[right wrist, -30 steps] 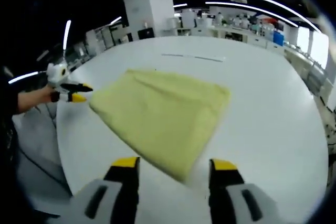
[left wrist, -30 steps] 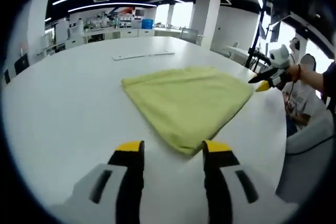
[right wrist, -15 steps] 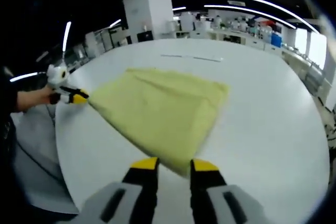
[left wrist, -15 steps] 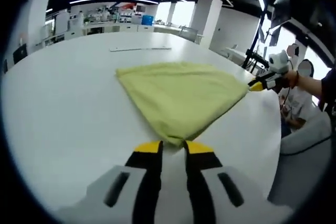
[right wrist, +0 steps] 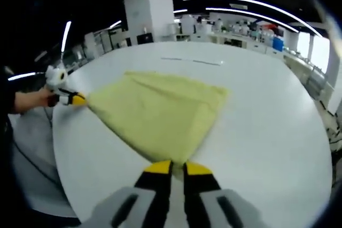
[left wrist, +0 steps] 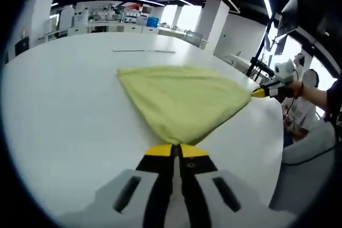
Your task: Fold the garment on the visible template until the final outline fits inside the template.
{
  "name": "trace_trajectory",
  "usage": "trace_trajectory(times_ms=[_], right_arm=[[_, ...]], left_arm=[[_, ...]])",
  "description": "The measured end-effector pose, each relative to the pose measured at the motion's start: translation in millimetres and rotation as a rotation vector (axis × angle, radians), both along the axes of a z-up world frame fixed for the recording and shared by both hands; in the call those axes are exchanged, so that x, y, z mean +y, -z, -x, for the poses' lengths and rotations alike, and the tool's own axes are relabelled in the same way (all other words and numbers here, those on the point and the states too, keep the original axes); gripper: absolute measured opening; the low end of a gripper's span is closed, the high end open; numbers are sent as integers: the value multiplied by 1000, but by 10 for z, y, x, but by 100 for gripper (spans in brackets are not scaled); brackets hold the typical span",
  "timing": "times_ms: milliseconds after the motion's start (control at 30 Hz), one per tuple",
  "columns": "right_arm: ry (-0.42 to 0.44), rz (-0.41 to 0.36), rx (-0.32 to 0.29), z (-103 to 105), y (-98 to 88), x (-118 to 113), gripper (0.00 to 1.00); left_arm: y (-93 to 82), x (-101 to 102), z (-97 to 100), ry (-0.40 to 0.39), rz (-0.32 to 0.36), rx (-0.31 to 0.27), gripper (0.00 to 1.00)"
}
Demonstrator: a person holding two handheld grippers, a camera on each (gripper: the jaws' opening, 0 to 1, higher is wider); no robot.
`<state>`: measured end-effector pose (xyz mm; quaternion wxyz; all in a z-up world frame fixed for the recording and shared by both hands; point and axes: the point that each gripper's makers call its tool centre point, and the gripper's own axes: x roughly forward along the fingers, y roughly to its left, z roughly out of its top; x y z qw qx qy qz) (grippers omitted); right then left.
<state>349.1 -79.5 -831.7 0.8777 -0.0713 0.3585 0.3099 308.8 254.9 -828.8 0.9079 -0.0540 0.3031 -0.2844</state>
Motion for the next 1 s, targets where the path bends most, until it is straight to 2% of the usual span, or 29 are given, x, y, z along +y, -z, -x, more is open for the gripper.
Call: trace_trajectory(times_ms=[200,367,467,500,533,733,1000], right_arm=[[9,1,5,6,7,-1,0],[15,6,18,11,28,-23,0],[14,9,20,15,30,-19,0],[15,8,20,13,30,-20,0],[17,7,20,10,30,-23,0],[20,5,24,24,28,-40,0],[14,4,33,97,22,-46,0]], left_arm=[[-30,44,17,13,-15,-5,0],[-2,184,17,9,-53,-5,0],[-1,155,29,30,-59,-6,0],[20,147,41,57,-101,-11,0],[36,140,52,67,-116,-7,0],[45,134,86,68,-111,0,0],[77,112,195,86,-142,9,0]])
